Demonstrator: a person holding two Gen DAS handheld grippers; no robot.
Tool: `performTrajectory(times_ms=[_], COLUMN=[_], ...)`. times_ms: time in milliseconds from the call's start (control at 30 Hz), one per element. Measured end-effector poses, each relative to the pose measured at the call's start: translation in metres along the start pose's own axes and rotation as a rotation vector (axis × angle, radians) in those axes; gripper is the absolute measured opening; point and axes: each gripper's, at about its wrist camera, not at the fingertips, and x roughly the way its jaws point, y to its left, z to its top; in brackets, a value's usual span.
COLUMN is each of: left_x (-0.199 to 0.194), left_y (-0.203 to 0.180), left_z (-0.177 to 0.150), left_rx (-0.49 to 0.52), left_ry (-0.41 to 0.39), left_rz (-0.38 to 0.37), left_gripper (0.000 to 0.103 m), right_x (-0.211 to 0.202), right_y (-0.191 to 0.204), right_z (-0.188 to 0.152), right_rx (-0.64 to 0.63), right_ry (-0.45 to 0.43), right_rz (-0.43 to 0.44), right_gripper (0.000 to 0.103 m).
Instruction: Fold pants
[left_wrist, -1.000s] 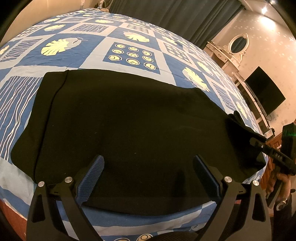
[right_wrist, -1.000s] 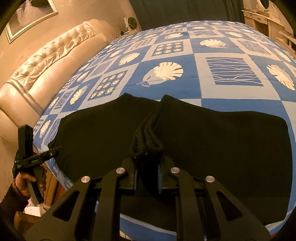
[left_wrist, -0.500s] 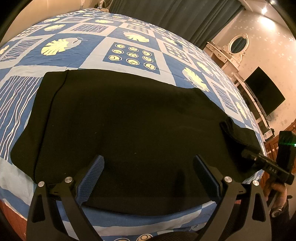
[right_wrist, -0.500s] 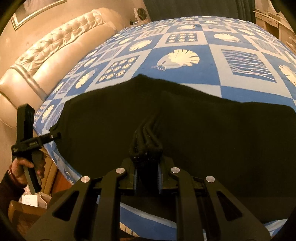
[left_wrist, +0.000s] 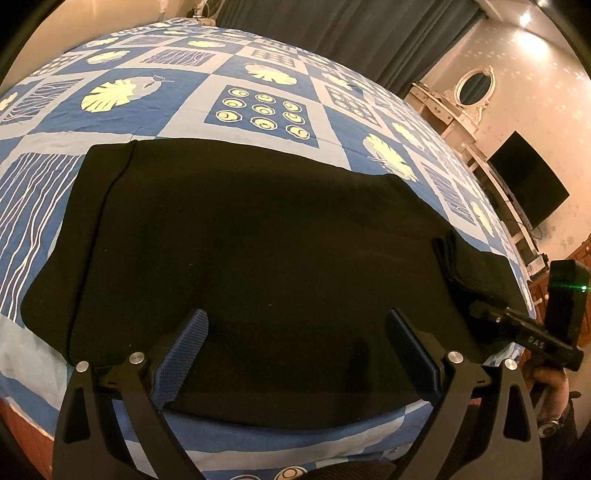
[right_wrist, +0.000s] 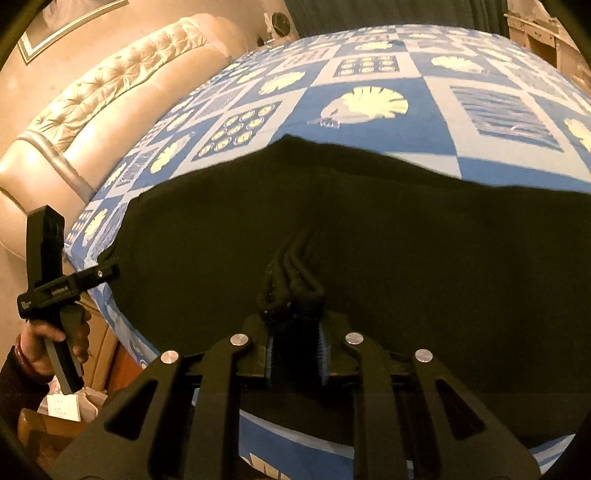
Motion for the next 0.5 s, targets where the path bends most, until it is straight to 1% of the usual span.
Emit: performTrajectory(times_ms=[167, 200, 300, 333, 400, 500], left_x=[0.0, 0.0, 0.0, -0.001, -0.001, -0.001], left_y=[0.0, 0.0, 0.001, 0.001, 0.003, 0.007], left_z=[0.002, 0.002, 0.003, 0.002, 0.003, 0.004], left_rx=[-0.004, -0.005, -0.01, -0.013, -0.023, -0.041], left_ry=[-0.002, -0.002, -0.002, -0.004, -0.006, -0.011], left_rz=[-0.011, -0.012, -0.016, -0.019, -0.028, -0.044], left_gripper=[0.095, 0.095, 0.095, 0.095, 0.095, 0.095], right_x=[-0.004, -0.003, -0.005, -0.006, -0.007, -0.008], right_y=[-0.002, -0.003, -0.001, 0.001, 0.008, 0.021], right_z=[-0.006, -0.007, -0.009, -0.011, -0.014, -0.019], right_rx=[-0.005, -0.005, 0.016, 0.013, -0.003, -0.052], right_ry=[0.006, 0.012, 0.009, 0.007, 0.01, 0.018], right_rz=[0.011, 0.019, 0.054, 0.055, 0.065, 0.045], right_gripper=[0.018, 0.02, 0.034, 0.037, 0.05, 0.059])
